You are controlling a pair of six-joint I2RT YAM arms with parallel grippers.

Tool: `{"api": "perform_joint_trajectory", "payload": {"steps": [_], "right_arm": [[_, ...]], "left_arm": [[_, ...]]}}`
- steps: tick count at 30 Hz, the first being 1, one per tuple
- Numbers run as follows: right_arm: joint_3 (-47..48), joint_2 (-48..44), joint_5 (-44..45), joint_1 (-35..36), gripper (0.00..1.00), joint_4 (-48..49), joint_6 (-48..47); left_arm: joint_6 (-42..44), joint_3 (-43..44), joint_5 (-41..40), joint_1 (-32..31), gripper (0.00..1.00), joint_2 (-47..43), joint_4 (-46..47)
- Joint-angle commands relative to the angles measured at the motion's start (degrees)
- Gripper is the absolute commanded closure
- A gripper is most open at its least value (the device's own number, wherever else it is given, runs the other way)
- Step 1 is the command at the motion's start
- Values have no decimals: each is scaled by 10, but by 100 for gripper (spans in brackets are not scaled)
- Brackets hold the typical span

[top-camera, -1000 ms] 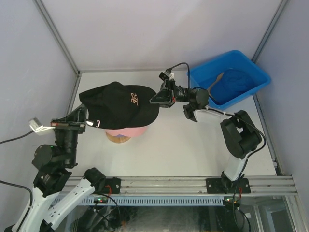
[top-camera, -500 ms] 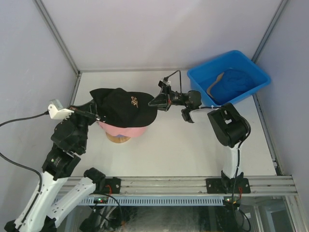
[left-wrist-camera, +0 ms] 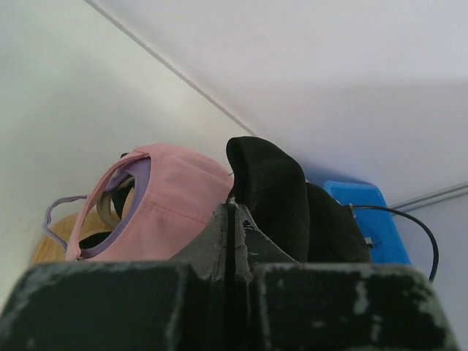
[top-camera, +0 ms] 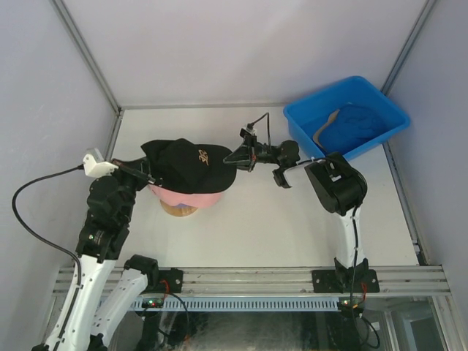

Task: Stack the hats
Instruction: Stack the hat on the hat.

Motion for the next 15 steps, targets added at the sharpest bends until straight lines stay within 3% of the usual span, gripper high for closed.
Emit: {"api": "perform_joint_trajectory", "payload": {"steps": [1,15], "right_arm": [[16,27,38,-29,100,11,-25],[17,72,46,-20,100,11,-42]], "left_arm": [[-7,-13,-5,24,100,-24,68],[-34,-83,54,96,100,-37,77]]}}
